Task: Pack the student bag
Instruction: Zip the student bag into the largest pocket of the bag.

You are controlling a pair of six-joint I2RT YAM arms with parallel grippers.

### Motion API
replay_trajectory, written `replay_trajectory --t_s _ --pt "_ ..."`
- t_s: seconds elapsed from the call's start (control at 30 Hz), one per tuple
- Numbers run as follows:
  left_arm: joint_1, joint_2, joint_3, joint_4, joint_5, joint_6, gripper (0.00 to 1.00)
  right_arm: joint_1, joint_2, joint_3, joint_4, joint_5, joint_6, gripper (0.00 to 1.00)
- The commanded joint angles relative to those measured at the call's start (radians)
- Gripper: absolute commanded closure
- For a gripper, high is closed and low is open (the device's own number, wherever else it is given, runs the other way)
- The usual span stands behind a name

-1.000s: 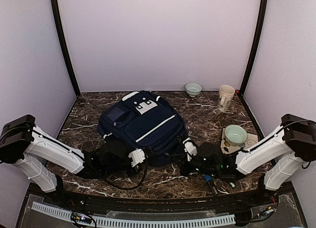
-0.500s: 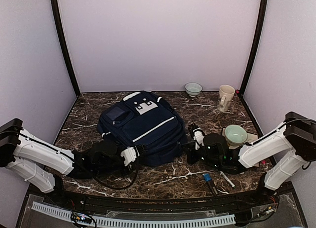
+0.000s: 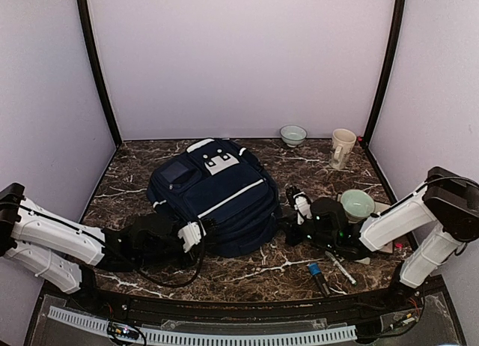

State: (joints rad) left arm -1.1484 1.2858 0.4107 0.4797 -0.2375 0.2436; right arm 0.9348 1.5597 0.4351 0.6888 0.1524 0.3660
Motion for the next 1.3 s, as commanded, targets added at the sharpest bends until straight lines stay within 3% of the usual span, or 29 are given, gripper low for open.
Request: replay_trajectory --t_s 0.0,0.3,0.6,0.8,0.87,0.97,1.03,1.07,1.27 --pt "-0.005 -0.079 0.055 -0.049 0.057 -0.023 0.58 0.077 0.005 0.005 -0.004 -0.061 -0.051 1.00" --pt "-0.007 -0.069 0.126 -0.087 0.139 -0.018 0.46 0.228 0.016 0.043 0.059 -0.080 -0.077 1.00" --pt "-0.007 0.125 0.224 -0.058 0.159 0.007 0.42 0.253 0.064 0.050 0.065 -0.060 -0.080 1.00" --pt "-0.006 0.258 0.271 -0.005 0.080 0.029 0.42 0.254 0.026 0.004 0.061 0.003 -0.070 1.00" --pt "-0.005 0.304 0.280 0.026 0.028 0.034 0.50 0.253 0.002 -0.003 0.056 0.014 -0.070 1.00" --pt "-0.005 0.369 0.310 0.019 -0.017 0.034 0.74 0.252 -0.005 -0.006 0.041 0.041 -0.068 1.00" --pt "-0.005 0.384 0.313 0.018 -0.019 0.030 0.96 0.250 -0.009 -0.009 0.035 0.061 -0.062 1.00" --pt "-0.005 0.385 0.309 0.019 -0.020 0.027 1.00 0.245 -0.012 -0.011 0.034 0.071 -0.059 1.00" --pt "-0.005 0.332 0.257 0.028 -0.002 -0.003 1.00 0.208 -0.028 -0.017 -0.003 0.107 -0.036 1.00"
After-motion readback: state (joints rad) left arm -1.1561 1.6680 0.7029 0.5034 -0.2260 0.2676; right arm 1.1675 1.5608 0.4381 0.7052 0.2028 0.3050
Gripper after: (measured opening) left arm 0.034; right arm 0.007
